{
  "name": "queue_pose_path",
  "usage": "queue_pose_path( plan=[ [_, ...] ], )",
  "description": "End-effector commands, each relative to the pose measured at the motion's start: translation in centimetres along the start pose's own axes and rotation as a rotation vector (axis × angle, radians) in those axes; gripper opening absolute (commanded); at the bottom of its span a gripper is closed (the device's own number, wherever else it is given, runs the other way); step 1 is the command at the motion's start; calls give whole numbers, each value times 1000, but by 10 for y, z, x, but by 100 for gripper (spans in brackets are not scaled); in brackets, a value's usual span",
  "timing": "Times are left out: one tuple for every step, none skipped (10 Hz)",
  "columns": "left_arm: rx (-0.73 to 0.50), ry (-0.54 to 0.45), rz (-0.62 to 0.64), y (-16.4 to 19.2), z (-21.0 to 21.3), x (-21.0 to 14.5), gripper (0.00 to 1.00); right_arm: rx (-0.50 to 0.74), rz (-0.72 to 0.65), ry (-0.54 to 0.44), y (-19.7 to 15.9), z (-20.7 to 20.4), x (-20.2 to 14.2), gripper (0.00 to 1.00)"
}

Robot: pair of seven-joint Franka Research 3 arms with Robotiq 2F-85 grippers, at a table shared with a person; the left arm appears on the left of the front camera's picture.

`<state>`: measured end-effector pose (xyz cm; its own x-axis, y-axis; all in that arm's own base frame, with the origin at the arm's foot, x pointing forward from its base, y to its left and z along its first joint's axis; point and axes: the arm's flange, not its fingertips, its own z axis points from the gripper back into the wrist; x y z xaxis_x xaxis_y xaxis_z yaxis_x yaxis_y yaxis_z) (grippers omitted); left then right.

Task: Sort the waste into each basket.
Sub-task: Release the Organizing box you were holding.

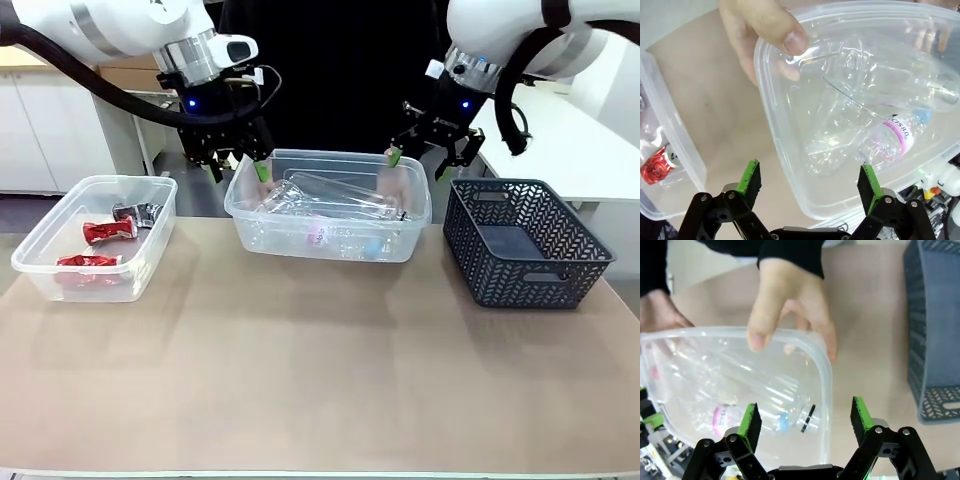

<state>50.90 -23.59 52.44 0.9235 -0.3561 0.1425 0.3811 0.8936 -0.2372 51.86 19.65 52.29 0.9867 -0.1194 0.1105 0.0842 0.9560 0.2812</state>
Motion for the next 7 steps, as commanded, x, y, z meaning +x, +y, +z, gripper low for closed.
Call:
queue_pose_path(
  plan=[
    [17,0,22,0,4,1,100,-8,-15,57,3,8,9,92],
    [17,0,22,0,4,1,100,-8,-15,57,3,8,9,92],
    [17,0,22,0,4,1,100,-8,-15,57,3,8,9,92],
    [17,0,22,0,4,1,100,-8,-15,57,3,8,9,92],
    [17,0,22,0,4,1,100,-8,-15,57,3,8,9,92],
    [17,0,22,0,4,1,100,-8,-15,57,3,8,9,92],
    [17,0,22,0,4,1,100,-8,-15,57,3,8,9,92]
  ],
)
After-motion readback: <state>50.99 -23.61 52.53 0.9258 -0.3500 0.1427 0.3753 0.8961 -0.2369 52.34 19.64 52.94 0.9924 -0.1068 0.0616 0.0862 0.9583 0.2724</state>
